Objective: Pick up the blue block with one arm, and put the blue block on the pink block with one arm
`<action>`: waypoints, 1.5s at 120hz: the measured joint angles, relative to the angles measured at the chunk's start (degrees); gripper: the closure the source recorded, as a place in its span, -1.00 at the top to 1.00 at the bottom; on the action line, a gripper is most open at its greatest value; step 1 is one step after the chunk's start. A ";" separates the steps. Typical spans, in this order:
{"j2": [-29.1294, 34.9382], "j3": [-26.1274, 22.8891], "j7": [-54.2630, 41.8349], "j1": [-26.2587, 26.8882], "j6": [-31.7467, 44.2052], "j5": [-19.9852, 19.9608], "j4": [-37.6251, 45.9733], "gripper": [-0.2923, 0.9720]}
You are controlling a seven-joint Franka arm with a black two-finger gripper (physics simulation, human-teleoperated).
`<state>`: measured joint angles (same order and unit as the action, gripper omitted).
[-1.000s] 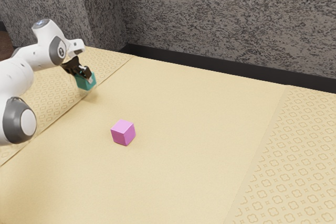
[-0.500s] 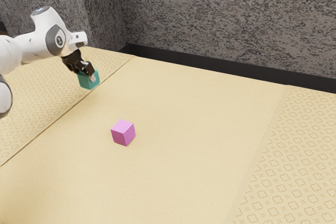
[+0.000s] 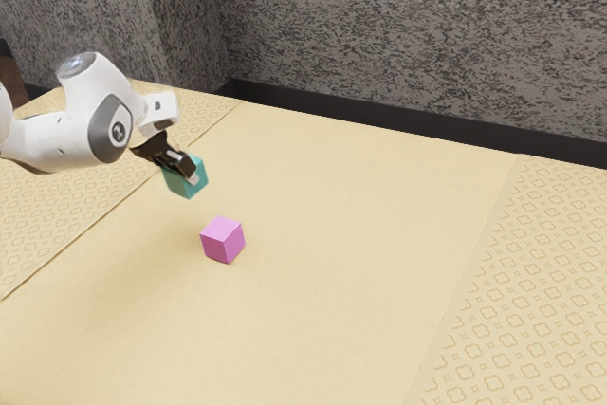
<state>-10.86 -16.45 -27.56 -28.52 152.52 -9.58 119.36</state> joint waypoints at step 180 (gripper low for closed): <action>3.52 -7.61 -0.94 0.64 15.87 -10.19 14.74 0.04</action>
<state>-7.35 -24.06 -28.50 -27.88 168.39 -19.76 134.11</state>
